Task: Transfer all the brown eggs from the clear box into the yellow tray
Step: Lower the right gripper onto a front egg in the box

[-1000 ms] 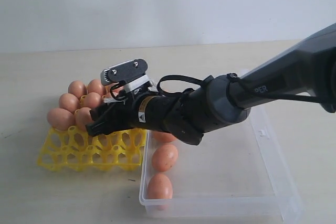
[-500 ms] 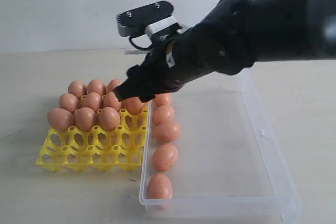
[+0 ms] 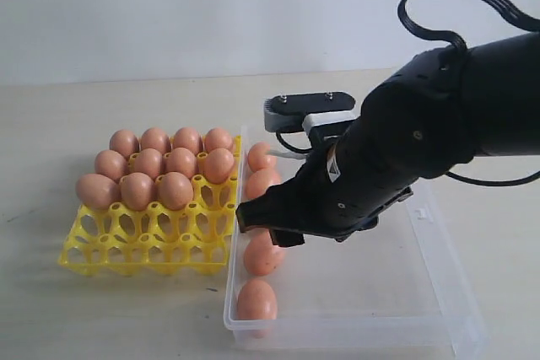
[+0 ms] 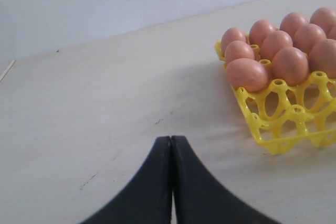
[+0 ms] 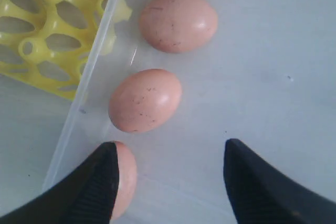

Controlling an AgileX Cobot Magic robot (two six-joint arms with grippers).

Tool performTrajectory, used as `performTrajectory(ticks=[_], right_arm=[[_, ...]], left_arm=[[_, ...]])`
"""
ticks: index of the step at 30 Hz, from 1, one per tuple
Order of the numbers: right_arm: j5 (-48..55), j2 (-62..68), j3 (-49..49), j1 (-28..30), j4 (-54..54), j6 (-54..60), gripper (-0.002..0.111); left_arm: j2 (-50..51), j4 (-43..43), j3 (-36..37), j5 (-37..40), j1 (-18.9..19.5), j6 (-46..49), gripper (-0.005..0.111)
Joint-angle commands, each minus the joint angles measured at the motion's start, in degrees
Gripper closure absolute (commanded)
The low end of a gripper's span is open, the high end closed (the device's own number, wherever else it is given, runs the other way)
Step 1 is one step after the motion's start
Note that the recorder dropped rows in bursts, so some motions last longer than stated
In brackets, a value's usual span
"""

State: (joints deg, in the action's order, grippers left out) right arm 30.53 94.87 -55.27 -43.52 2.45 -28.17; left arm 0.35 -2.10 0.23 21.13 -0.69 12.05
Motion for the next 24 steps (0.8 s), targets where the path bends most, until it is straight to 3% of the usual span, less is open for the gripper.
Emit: performTrajectory(ticks=[1,11,24], right_arm=[[-5.6,1.6,0.7,0.2,-1.0,-0.4,0.052],[-14.3,8.9,0.6,0.2,-4.5,-4.9,0.052],[-17.0,13.8,0.4,0.3,-4.5,-5.0,0.052]], left_arm=[[-0.3,-0.1,-0.2,-0.3,0.1,-0.3,0.107],[-0.3,-0.1,-0.2,-0.3,0.1,-0.3,0.107],[-0.3,-0.1,-0.2,-0.3,0.1,-0.3,0.107]])
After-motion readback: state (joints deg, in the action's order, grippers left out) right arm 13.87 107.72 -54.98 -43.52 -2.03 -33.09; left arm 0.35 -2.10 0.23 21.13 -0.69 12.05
